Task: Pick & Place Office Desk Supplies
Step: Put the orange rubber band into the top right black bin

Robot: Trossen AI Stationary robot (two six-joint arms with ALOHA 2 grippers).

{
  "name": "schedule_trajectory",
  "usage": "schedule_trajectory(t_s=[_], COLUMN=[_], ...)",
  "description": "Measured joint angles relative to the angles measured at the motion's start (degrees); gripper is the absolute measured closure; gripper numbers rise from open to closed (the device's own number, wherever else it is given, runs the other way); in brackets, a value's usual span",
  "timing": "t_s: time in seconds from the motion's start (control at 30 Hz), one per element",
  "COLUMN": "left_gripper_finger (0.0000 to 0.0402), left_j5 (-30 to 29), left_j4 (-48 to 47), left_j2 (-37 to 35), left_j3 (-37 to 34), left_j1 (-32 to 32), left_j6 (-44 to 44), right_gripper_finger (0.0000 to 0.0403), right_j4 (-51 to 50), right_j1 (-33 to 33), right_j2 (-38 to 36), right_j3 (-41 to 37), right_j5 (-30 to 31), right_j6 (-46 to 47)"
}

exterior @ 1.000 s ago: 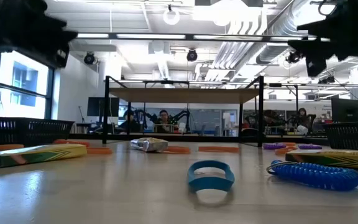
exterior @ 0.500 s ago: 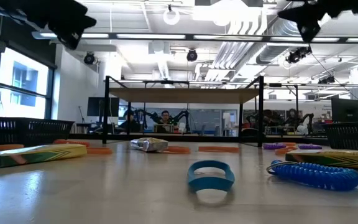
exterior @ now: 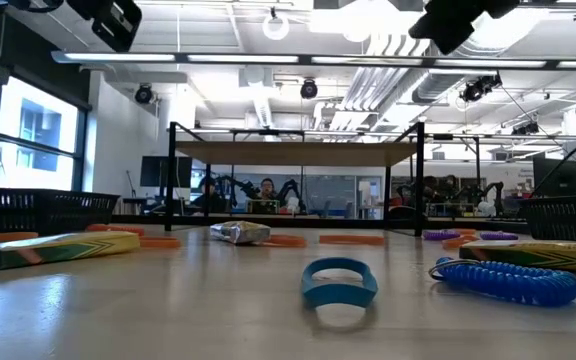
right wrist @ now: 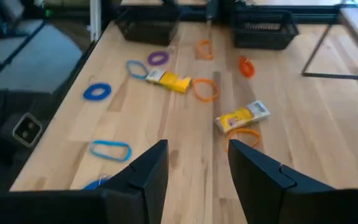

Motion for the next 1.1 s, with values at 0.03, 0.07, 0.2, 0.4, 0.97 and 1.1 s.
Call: schedule_trajectory(t_s=[0.03,0.07,0.2,0.4,0.97,1.1], left_gripper_finger=[0.0278,0.0278,0.0278,0.0278,0.0278,0.0278], left_j5=[0.00,-0.01,-0.02,-0.02,-0.13,-0.13], left_j4=[0.08,0.08,0.08,0.07,0.49,0.47], left_j2=[0.46,0.89,2.75,5.10,8.33,8.33], left_j3=[0.00,0.00,0.00,0.00,-0.02,-0.02], left_j1=[-0.43,-0.89,-2.71,-3.48,-3.46,-3.46], left_j6=[-0.15,-0.60,-2.45,-2.38,-3.02,-3.44], right_gripper_finger=[0.0247,0.0247,0.0246,0.0235,0.0251,0.0251], right_j4=[0.44,0.61,0.17,-6.85,-19.03,-19.09], right_j1=[0.26,0.65,1.08,-0.82,-1.59,-1.56], right_j2=[0.86,1.66,3.96,3.46,9.99,14.18], right_j3=[0.01,0.02,0.02,0.02,-0.29,-0.57], right_j5=[0.01,0.40,5.30,6.70,3.74,4.97], right_j6=[-0.05,-0.01,7.31,22.79,16.05,15.05])
